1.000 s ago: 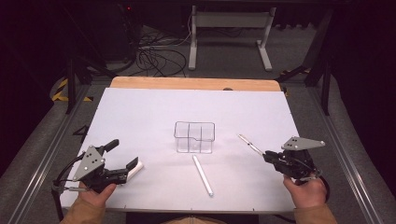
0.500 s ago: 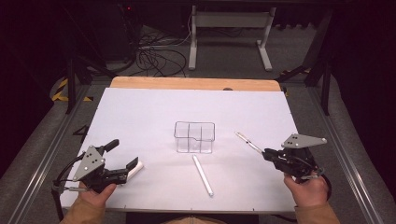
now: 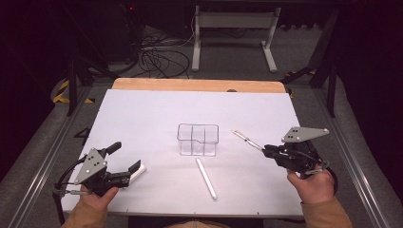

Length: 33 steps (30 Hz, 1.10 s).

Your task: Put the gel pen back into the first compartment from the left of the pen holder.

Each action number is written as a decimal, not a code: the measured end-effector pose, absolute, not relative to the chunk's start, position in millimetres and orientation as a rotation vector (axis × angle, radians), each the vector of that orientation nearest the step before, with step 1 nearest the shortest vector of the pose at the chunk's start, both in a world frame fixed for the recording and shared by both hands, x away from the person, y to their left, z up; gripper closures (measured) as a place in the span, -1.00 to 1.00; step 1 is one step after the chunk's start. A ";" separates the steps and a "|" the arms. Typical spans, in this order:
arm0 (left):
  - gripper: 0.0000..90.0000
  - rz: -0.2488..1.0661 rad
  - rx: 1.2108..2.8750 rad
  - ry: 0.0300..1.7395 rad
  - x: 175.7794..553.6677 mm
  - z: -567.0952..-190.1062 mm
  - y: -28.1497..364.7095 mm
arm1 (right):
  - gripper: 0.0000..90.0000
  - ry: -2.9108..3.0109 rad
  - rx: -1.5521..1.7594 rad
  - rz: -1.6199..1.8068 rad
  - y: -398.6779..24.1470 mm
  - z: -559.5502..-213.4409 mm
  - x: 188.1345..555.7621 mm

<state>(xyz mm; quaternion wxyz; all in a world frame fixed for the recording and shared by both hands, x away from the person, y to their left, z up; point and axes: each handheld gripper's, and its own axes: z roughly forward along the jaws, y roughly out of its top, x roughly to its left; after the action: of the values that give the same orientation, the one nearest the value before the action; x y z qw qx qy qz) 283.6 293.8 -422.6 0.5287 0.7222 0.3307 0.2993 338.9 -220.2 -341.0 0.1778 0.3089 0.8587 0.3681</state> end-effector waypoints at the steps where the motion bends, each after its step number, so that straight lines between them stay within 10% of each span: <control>1: -0.71 0.714 1.722 0.792 283.5 -422.6 293.7 | 0.80 2.434 0.864 1.040 -218.3 -339.0 339.8; 33: -0.71 0.712 1.721 0.795 283.6 -422.3 294.9 | 0.80 2.602 0.722 1.053 -150.9 -306.4 369.7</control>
<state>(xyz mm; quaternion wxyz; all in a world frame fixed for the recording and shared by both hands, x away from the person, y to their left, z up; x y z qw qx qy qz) 283.6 294.9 -422.3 0.5298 0.7209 0.3328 0.2981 369.7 -150.9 -306.4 0.1213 0.2472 0.8911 0.3608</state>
